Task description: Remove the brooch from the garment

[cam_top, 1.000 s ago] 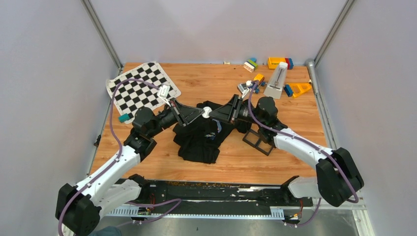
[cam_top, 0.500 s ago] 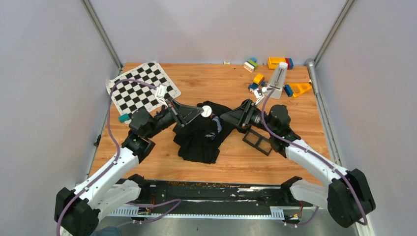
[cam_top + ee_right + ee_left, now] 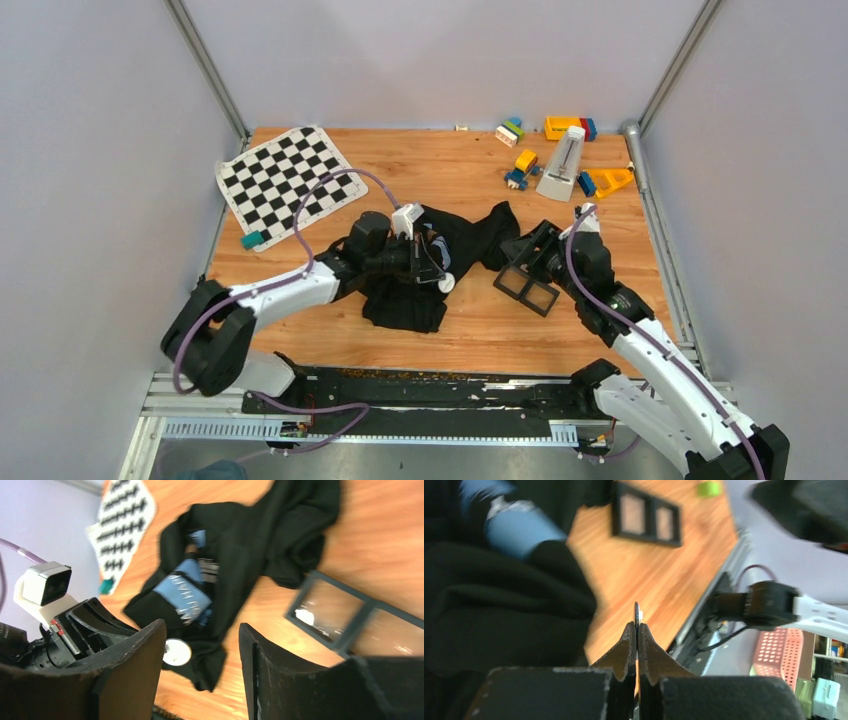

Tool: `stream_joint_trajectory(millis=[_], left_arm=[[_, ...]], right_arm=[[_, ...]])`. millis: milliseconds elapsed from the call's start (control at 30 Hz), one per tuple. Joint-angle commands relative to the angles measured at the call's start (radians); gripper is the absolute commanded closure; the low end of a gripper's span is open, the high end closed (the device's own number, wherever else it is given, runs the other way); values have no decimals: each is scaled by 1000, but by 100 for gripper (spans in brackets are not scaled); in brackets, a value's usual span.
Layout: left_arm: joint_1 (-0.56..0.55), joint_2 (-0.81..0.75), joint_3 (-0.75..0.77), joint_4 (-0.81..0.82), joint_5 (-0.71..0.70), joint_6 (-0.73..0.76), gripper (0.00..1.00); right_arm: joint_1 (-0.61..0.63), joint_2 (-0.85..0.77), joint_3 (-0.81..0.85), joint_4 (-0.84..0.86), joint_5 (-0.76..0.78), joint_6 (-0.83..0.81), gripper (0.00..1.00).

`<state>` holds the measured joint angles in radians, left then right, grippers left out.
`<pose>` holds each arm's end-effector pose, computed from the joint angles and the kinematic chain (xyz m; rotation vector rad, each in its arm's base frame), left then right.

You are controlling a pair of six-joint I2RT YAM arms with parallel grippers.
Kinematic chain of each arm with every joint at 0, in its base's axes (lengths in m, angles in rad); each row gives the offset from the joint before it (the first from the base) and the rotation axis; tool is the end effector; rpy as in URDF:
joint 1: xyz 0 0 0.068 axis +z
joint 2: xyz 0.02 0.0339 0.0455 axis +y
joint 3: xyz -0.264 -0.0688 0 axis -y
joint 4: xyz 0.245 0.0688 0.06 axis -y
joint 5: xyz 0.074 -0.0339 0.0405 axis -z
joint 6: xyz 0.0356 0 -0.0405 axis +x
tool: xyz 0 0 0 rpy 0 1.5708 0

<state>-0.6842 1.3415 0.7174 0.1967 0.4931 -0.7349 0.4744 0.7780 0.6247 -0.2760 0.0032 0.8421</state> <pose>0.2139 -0.1962 0.2324 0.3009 2.2125 -1.3447 0.1627 0.0834 0.2751 0.3863 2.0655 0.8226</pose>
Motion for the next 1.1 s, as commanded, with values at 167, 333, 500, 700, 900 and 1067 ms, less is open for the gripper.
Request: stream_joint_trajectory(millis=[167, 333, 500, 700, 900, 1067], left_arm=[[322, 349, 122, -144, -1, 153, 100], [487, 344, 120, -132, -126, 144, 100], [396, 180, 142, -180, -272, 297, 100], [188, 47, 82, -98, -385, 468, 100], [175, 23, 40, -72, -476, 475, 100], [175, 31, 37, -81, -490, 470, 100]], right_arm=[[-5, 76, 24, -267, 240, 44, 57], [-5, 179, 25, -155, 61, -180, 55], [-4, 360, 89, -131, -99, -330, 52], [-4, 477, 143, -140, -57, -399, 49], [-3, 521, 162, -123, -17, -490, 43], [-5, 591, 187, -109, -53, -507, 43]])
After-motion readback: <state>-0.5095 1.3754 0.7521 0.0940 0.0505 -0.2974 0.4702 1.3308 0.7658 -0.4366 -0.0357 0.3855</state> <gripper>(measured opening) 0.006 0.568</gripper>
